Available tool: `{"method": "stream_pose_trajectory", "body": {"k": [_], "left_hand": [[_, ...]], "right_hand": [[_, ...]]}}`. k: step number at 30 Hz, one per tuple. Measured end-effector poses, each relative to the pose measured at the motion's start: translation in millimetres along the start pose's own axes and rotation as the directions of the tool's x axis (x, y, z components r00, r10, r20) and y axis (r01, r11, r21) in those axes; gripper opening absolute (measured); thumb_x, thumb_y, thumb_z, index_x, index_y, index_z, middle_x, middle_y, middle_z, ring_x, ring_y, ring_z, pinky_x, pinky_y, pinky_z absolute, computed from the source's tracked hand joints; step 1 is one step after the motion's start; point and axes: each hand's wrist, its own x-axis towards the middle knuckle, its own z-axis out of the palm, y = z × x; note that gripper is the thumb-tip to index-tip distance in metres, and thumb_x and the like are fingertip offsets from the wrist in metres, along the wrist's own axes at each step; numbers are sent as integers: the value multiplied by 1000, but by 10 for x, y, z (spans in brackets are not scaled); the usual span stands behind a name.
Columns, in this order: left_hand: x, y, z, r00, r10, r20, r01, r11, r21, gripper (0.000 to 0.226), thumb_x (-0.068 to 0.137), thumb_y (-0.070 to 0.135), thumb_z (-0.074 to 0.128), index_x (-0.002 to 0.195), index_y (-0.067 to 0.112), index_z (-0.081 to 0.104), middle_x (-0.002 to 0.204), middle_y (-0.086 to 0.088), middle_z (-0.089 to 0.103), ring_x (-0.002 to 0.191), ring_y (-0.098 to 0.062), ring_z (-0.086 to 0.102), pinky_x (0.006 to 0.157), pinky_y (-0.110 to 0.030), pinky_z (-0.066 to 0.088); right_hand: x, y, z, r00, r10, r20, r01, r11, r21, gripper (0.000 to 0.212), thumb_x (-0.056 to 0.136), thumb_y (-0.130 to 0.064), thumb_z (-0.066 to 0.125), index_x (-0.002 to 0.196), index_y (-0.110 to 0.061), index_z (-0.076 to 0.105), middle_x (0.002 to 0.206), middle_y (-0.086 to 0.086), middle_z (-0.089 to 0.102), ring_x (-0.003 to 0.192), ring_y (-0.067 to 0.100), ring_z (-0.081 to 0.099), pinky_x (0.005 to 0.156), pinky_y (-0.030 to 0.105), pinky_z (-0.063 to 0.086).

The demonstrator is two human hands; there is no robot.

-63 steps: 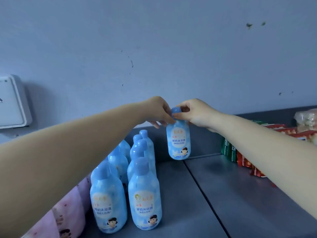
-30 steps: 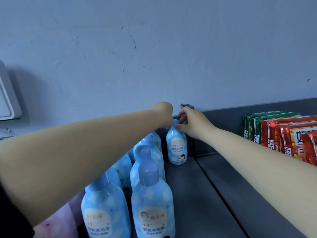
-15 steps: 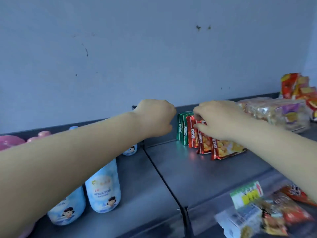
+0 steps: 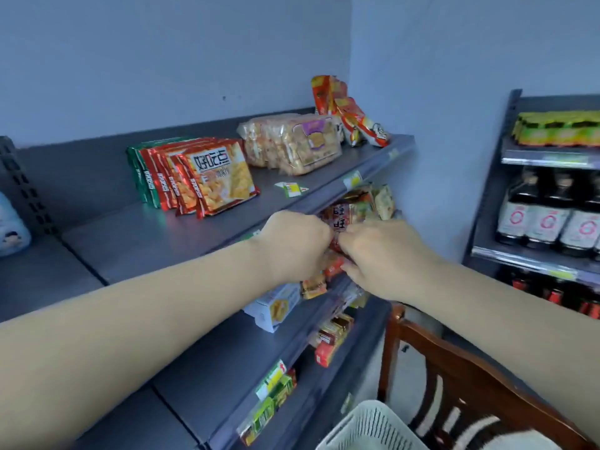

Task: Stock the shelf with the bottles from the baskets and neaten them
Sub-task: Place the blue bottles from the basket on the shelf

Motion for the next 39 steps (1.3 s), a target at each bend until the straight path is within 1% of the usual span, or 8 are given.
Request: {"method": "stream_pose_trajectory", "body": {"k": [6, 10, 14, 18, 22, 27, 35, 39], "left_hand": [[343, 842, 444, 988, 151, 9, -150, 986, -78, 24, 92, 28, 43, 99, 13, 61, 102, -7, 65, 94, -30, 63, 64, -30, 36], [516, 1278, 751, 969, 242, 57, -233, 963, -133, 21, 91, 23, 45, 102, 13, 61, 103, -8, 65, 96, -30, 63, 62, -30, 35], [640, 1696, 1236, 924, 330, 193, -276, 925, -261, 15, 93, 21, 42, 95, 15, 56, 105, -7, 62, 97, -28, 59, 64, -31, 34], [648, 2050, 1873, 889, 367, 275, -243, 886, -395, 19, 93, 20, 43, 106, 12, 55, 112, -6, 58, 104, -26, 56, 71, -32, 39], [526, 2437, 2609, 845, 376, 380, -118, 825, -553, 23, 92, 23, 48, 114, 18, 55, 115, -2, 59, 106, -22, 56, 72, -31, 42], [336, 2972, 3625, 784, 406, 469, -1, 757, -653, 32, 89, 23, 53, 120, 20, 55, 116, 2, 61, 107, -19, 57, 81, -26, 42], [145, 3820, 4982, 751, 421, 509, 160, 632, -759, 47, 82, 16, 63, 127, 19, 50, 124, -3, 58, 110, -24, 56, 91, -35, 48], [81, 4091, 5399, 756, 426, 497, 220, 550, -806, 52, 79, 13, 65, 129, 15, 50, 127, -6, 55, 112, -27, 55, 92, -40, 47]], "right_hand": [[-759, 259, 478, 982, 139, 130, -143, 989, 25, 19, 72, -21, 73, 78, -7, 62, 78, 10, 63, 72, 31, 63, 50, 28, 26], [-1206, 373, 844, 921, 273, 278, -295, 955, 40, 24, 91, -29, 48, 110, -14, 55, 110, 3, 58, 104, 25, 56, 70, 32, 41], [-1627, 420, 1293, 820, 407, 402, -481, 871, 101, 23, 91, -30, 46, 106, -16, 55, 110, 1, 59, 103, 23, 56, 68, 31, 39], [-2026, 362, 1863, 713, 467, 523, -609, 782, 132, 21, 89, -29, 50, 104, -16, 55, 106, 1, 59, 99, 22, 56, 66, 31, 41], [-2468, 139, 2533, 559, 470, 684, -727, 675, 130, 22, 89, -29, 51, 105, -13, 53, 108, 3, 57, 102, 25, 56, 75, 35, 47], [-2971, -261, 3437, 380, 478, 792, -842, 533, 83, 30, 89, -29, 51, 113, -10, 52, 115, 7, 56, 110, 27, 53, 80, 32, 43], [-3449, -746, 4689, 345, 521, 781, -802, 596, -43, 41, 89, -31, 51, 125, -13, 47, 124, 9, 57, 115, 29, 50, 94, 34, 36], [-3553, -862, 5055, 364, 551, 751, -794, 605, -60, 42, 91, -32, 53, 126, -10, 46, 121, 11, 59, 112, 32, 53, 90, 36, 37]]}}
